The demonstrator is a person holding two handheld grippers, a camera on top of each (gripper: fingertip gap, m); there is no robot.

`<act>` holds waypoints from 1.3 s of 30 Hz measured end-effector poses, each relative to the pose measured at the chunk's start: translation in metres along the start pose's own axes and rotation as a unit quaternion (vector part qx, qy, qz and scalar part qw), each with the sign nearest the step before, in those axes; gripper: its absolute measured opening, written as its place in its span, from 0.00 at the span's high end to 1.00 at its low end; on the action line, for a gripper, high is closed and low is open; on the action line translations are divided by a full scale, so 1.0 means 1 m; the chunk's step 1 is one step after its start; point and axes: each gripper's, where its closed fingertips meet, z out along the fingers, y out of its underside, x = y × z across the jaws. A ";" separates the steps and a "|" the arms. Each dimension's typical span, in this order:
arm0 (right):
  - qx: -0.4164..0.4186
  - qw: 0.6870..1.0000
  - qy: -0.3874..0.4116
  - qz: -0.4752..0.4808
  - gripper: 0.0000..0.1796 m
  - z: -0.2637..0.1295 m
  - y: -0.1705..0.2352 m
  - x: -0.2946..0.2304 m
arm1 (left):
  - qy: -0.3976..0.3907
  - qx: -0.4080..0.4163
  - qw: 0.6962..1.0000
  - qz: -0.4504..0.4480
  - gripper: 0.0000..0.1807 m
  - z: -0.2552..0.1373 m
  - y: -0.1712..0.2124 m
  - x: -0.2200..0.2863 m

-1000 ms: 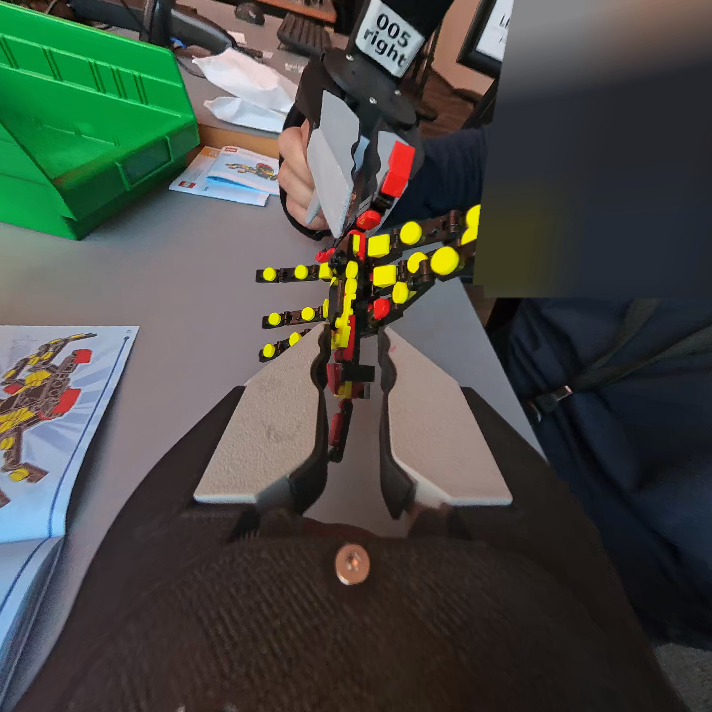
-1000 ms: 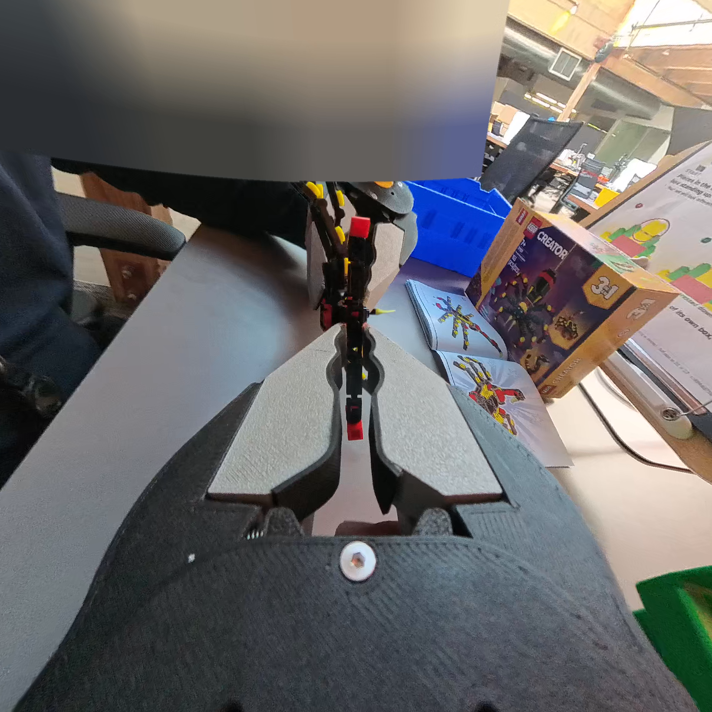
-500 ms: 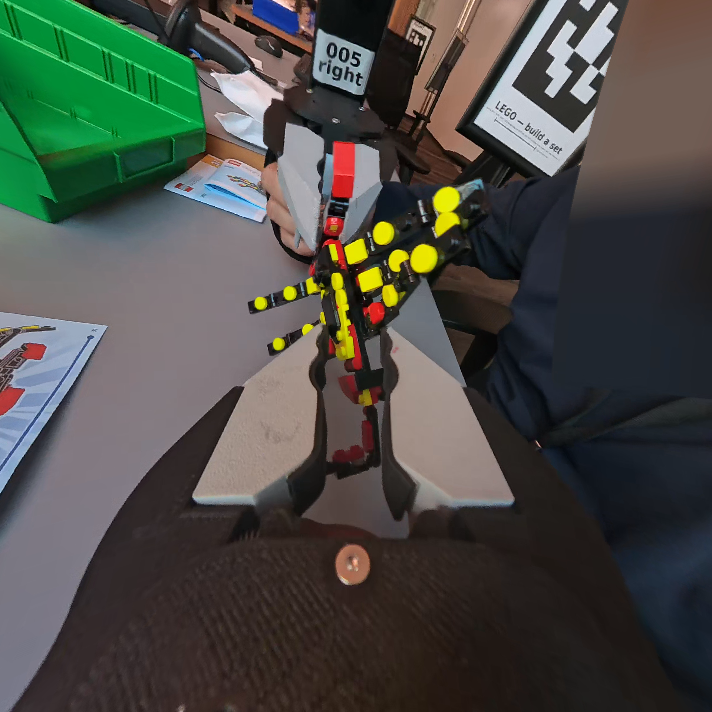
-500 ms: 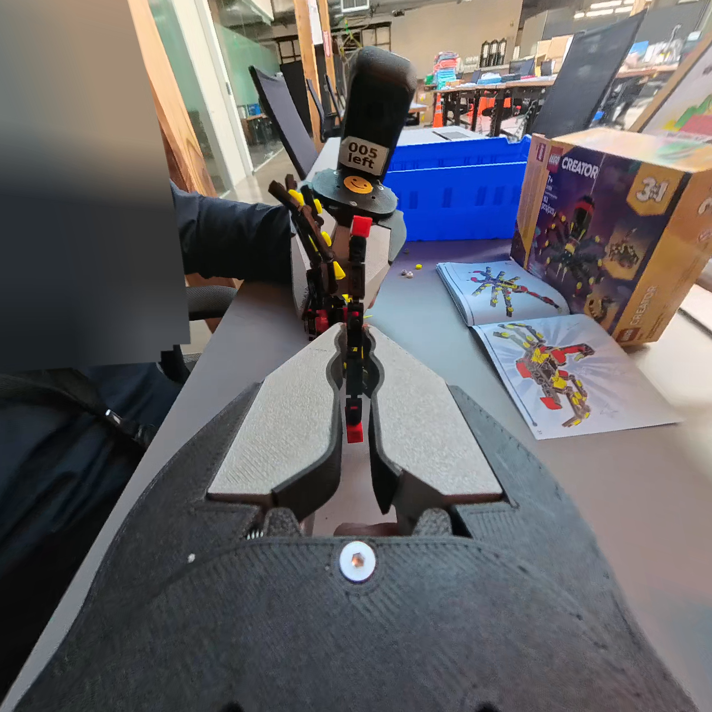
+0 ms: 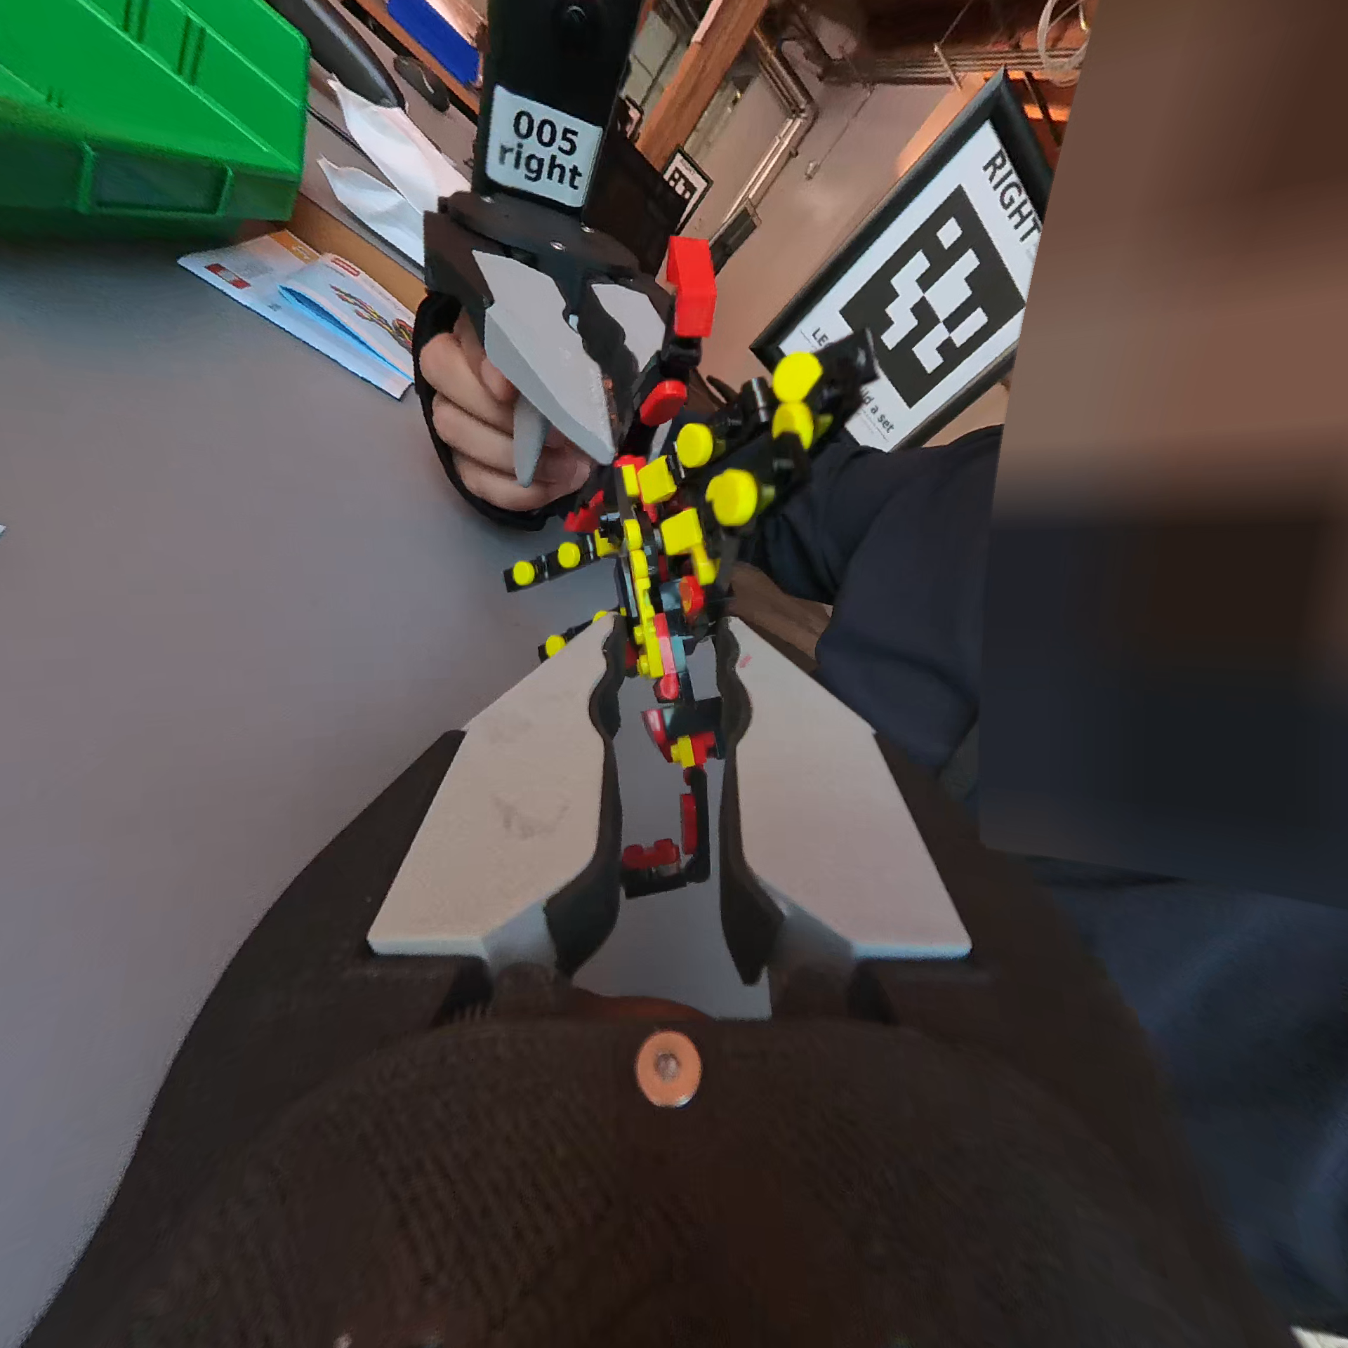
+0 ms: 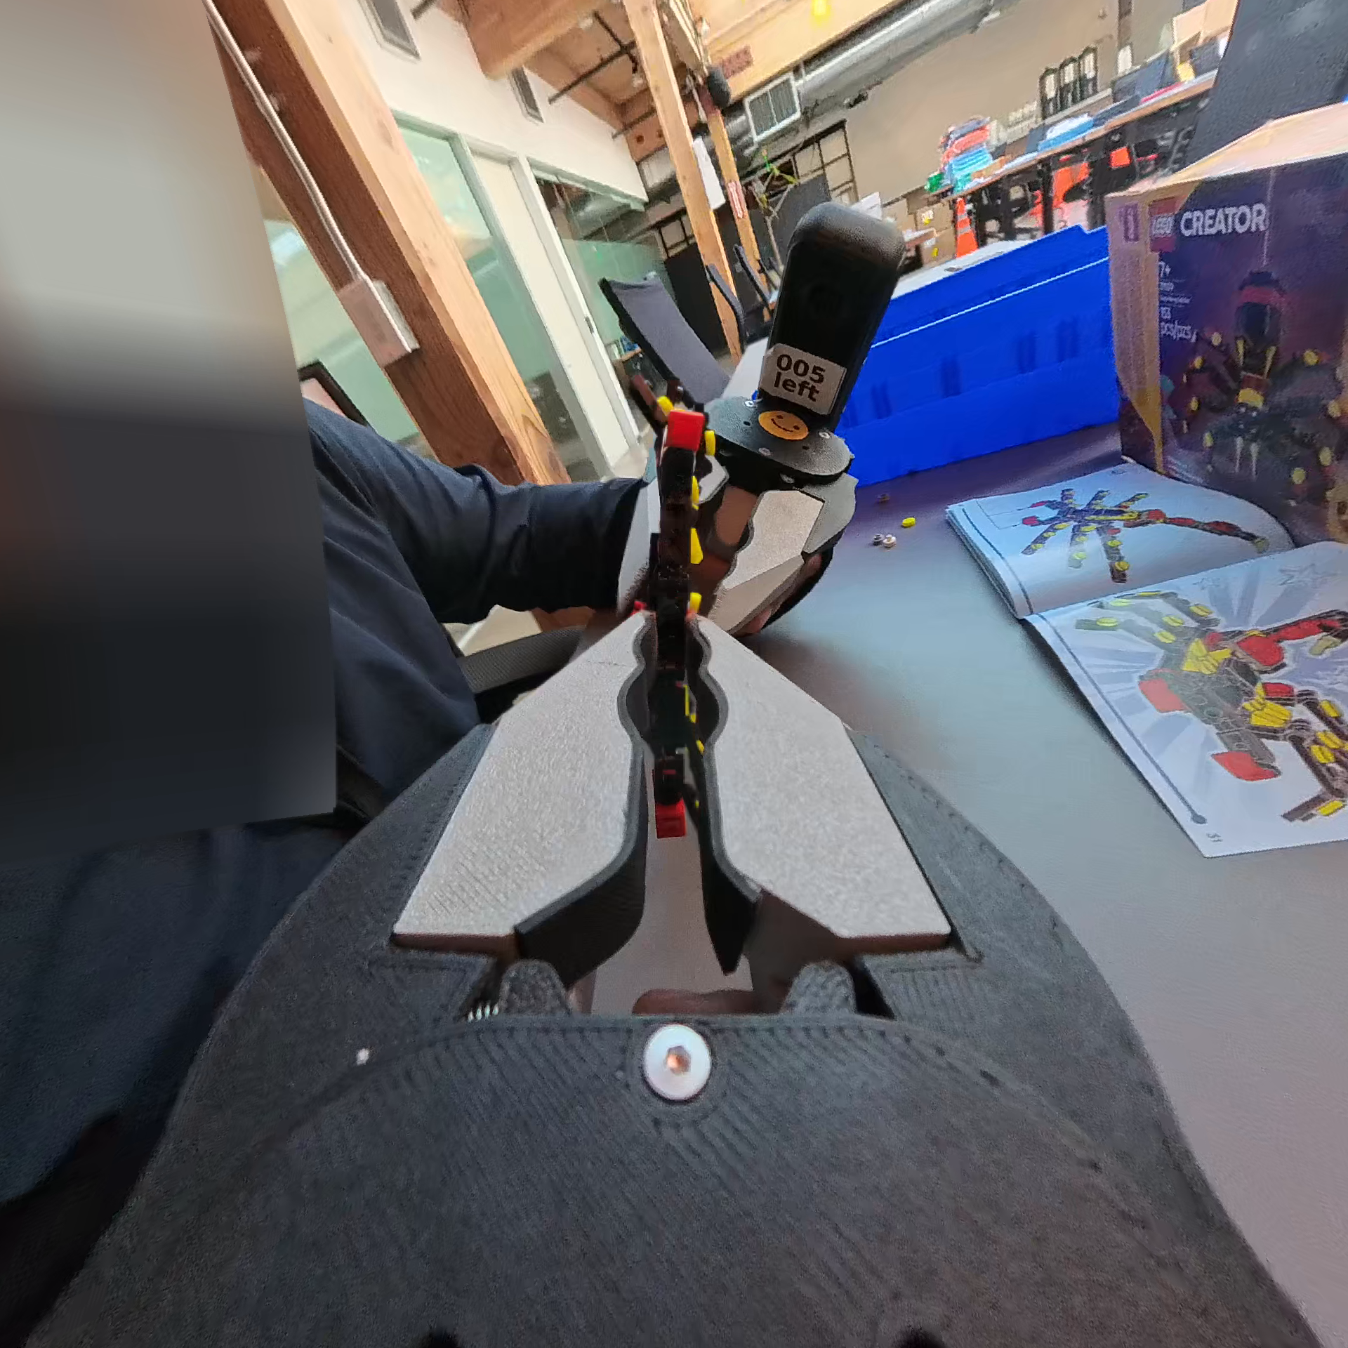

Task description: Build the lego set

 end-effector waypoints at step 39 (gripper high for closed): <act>0.002 0.993 -0.032 0.113 0.98 -0.001 0.004 0.005 | -0.012 0.014 1.000 -0.002 0.89 -0.002 -0.003 -0.004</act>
